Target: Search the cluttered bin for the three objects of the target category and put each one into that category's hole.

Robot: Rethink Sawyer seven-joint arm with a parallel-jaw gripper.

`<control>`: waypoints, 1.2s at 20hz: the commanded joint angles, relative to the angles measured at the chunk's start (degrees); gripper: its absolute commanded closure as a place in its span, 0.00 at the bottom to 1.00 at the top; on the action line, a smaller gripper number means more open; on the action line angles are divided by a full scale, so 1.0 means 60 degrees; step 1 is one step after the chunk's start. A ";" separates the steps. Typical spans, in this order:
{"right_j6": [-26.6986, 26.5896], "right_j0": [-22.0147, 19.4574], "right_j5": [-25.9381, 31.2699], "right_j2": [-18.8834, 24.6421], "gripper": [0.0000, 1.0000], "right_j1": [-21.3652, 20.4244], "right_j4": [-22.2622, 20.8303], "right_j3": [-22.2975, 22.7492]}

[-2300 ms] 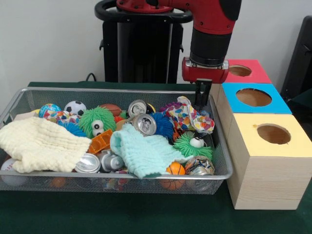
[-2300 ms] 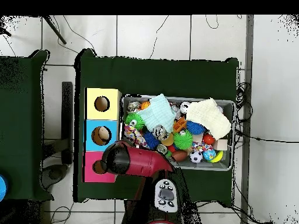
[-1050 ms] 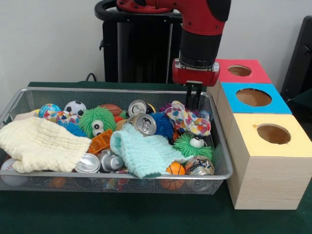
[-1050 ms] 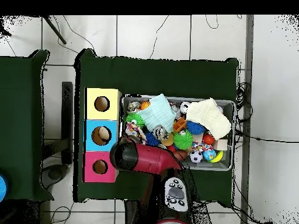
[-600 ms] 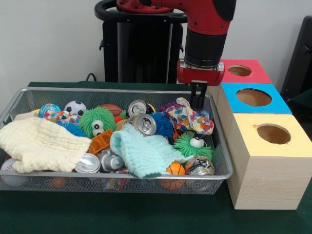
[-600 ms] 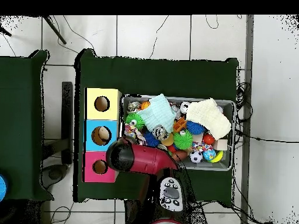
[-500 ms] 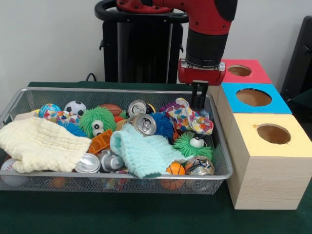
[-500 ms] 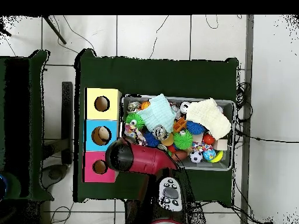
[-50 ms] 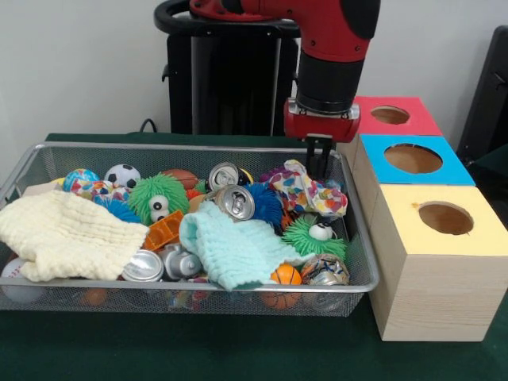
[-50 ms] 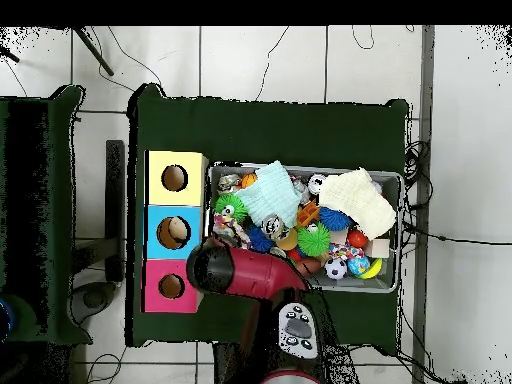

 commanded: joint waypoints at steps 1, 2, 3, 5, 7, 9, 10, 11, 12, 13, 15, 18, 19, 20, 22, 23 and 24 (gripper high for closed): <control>0.1337 -0.0754 -0.0606 0.0407 1.00 0.0731 -0.0168 -0.0268; 0.1319 -0.0841 -0.0644 0.0442 1.00 0.0799 -0.0176 -0.0286; 0.1267 -0.0944 -0.0679 0.0468 1.00 0.0981 -0.0187 -0.0446; 0.1156 -0.1126 -0.0654 0.0511 1.00 0.1154 -0.0217 -0.0633; 0.1040 -0.1248 -0.0549 0.0497 1.00 0.1394 -0.0218 -0.0990; 0.0975 -0.1335 -0.0517 0.0486 1.00 0.1610 -0.0219 -0.1273; 0.0943 -0.1379 -0.0501 0.0480 1.00 0.1719 -0.0219 -0.1414; 0.0910 -0.1406 -0.0424 0.0470 1.00 0.1856 -0.0190 -0.1625; 0.0895 -0.1412 -0.0354 0.0448 1.00 0.1956 -0.0165 -0.1802; 0.0880 -0.1417 -0.0284 0.0426 1.00 0.2056 -0.0141 -0.1978; 0.0851 -0.1399 -0.0096 0.0376 1.00 0.2225 -0.0092 -0.2344; 0.0865 -0.1284 0.0212 0.0235 1.00 0.2398 -0.0046 -0.2816; 0.0859 -0.1235 0.0329 0.0170 1.00 0.2458 -0.0043 -0.2990; 0.0870 -0.1230 0.0383 0.0142 1.00 0.2515 -0.0026 -0.3090; 0.0918 -0.1220 0.0465 0.0105 1.00 0.2600 0.0014 -0.3270; 0.0947 -0.1180 0.0587 0.0071 1.00 0.2607 0.0031 -0.3375; 0.0975 -0.1141 0.0709 0.0038 1.00 0.2614 0.0048 -0.3480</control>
